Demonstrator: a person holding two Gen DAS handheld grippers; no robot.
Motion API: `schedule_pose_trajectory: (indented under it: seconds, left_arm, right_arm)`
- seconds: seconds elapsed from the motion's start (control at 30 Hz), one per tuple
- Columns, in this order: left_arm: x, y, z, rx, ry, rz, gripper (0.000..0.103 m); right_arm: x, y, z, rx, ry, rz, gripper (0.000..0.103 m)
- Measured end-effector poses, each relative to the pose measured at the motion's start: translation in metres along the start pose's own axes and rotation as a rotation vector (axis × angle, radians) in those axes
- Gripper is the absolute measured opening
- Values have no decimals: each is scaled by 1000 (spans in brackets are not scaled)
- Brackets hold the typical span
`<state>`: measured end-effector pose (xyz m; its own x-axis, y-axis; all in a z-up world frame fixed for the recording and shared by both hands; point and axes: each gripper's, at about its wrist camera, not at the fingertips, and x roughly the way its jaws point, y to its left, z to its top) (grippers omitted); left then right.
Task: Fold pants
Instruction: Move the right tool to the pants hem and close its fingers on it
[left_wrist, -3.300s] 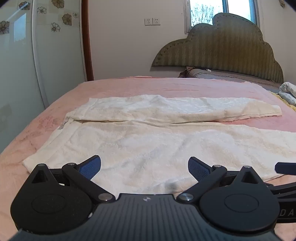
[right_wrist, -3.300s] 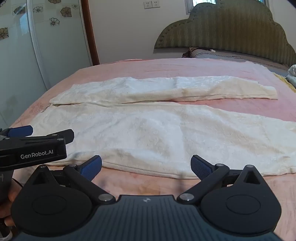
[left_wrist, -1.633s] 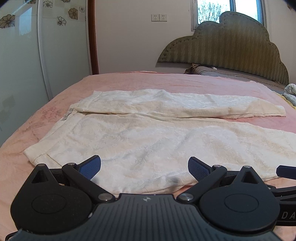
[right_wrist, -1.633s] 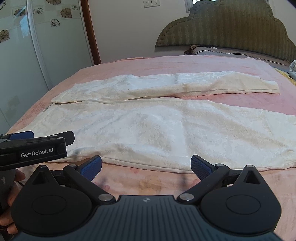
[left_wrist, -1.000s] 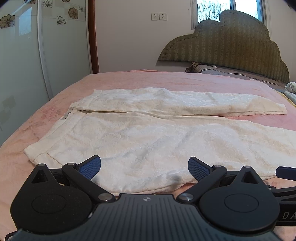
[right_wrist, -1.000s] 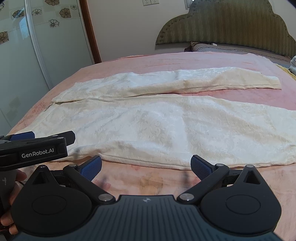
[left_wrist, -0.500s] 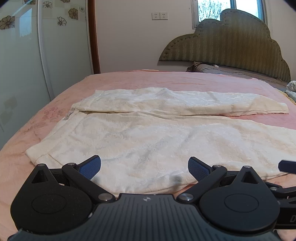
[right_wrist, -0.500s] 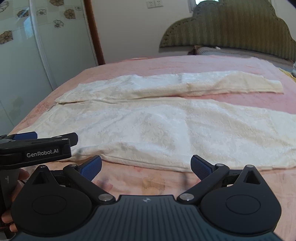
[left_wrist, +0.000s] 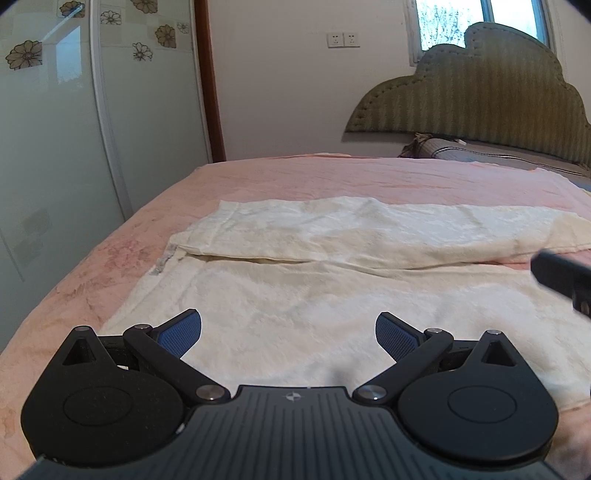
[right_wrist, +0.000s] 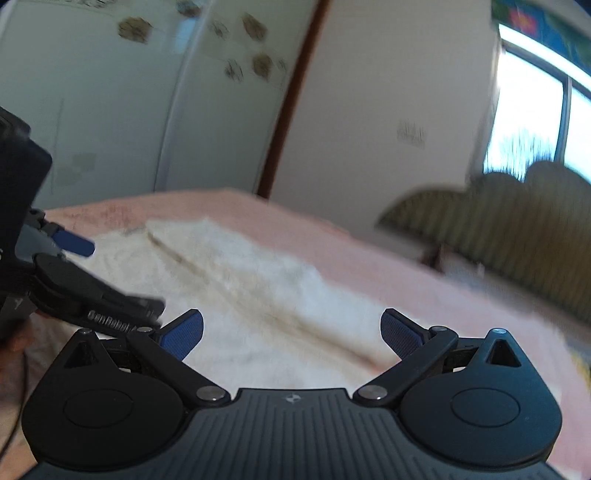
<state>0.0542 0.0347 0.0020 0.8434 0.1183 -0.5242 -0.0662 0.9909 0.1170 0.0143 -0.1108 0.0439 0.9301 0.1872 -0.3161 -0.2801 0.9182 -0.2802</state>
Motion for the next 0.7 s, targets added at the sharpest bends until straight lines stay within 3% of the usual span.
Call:
schedule_pose_trajectory:
  seconds: [0.07,0.17,0.3,0.4,0.47,0.53,0.7]
  left_arm:
    - [10,7,3,-12,-3,21,102]
    - [26,16,9,-17,-14,55,102]
    - [50,23,13,-4,-16,99,102]
    - [63,24,12,6,0,92,102]
    - [70,23,8,21,9,84,102]
    - [76,21,4,34,14,79,102]
    - [83,18,-3,65,20,45,102]
  right_arm:
    - [20,-1,3,-87,-30,-23,103]
    - [81,-11,2,-168,152,70,103]
    - [139,-43,11,-62,101,210,102]
    - [184,-64,30,19,52,322,102]
    - [222,-73,39,81,91,377,103]
    - [266,-80,45,136,186,427,103]
    - [344,-78,47,96,263,410,102]
